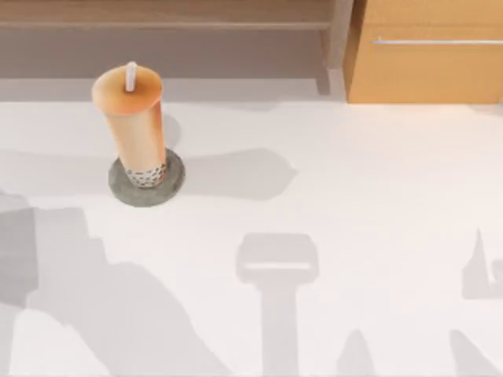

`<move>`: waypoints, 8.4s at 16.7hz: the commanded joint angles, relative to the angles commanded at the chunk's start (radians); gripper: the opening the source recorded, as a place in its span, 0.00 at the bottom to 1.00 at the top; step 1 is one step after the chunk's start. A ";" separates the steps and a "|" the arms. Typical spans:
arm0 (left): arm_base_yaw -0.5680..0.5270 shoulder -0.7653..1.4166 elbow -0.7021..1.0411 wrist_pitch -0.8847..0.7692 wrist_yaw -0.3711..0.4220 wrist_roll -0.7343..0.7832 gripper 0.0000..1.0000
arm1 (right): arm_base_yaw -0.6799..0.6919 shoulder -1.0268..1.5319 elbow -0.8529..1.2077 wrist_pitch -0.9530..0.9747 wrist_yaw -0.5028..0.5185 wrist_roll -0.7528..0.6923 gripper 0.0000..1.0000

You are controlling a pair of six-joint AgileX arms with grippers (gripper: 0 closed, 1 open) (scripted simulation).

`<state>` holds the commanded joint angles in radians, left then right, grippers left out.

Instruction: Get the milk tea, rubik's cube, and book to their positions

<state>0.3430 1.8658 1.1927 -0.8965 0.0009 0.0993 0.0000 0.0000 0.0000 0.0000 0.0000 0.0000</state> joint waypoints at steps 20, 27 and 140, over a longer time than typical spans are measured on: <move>0.000 0.004 -0.009 0.012 0.000 0.000 0.00 | 0.000 0.000 0.000 0.000 0.000 0.000 1.00; -0.002 0.002 -0.008 0.012 0.001 0.001 0.00 | 0.000 0.000 0.000 0.000 0.000 0.000 1.00; -0.267 -1.320 -0.668 0.918 0.091 -0.094 1.00 | 0.000 0.000 0.000 0.000 0.000 0.000 1.00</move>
<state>0.0764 0.5456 0.5243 0.0213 0.0923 0.0051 0.0000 0.0000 0.0000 0.0000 0.0000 0.0000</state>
